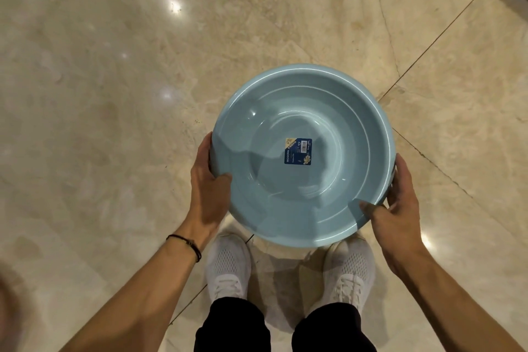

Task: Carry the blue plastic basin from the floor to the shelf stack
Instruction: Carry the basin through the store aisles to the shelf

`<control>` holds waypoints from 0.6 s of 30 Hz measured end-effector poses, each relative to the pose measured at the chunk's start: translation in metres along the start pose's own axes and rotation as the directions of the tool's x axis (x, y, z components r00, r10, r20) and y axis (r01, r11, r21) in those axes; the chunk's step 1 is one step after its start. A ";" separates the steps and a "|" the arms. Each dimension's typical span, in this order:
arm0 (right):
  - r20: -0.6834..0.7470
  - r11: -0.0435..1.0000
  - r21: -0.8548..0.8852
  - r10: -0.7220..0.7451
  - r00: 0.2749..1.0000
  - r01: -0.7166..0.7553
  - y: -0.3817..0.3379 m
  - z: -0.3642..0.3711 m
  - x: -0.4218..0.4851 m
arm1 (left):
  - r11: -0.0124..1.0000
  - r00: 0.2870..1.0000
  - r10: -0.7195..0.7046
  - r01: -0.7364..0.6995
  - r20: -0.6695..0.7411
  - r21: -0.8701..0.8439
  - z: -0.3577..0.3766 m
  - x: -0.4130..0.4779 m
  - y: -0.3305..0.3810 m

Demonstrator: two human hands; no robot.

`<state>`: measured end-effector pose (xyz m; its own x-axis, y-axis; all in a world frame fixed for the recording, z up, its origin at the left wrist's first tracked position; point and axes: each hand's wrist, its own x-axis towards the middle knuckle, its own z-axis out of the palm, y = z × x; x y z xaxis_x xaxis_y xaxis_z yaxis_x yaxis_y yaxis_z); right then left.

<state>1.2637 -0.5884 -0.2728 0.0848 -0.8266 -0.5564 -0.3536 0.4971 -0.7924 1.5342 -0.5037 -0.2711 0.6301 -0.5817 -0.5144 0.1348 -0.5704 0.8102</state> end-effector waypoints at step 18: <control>0.021 0.991 0.063 -0.115 0.993 0.114 -0.238 -0.072 -0.127 | 0.991 0.996 -0.020 0.008 -0.083 -0.136 -0.094 -0.144 0.237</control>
<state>1.2699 -0.6207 0.0044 0.1448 -0.8726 -0.4666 -0.2819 0.4156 -0.8648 1.5470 -0.5008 0.0216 0.6889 -0.5201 -0.5049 0.2425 -0.4911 0.8367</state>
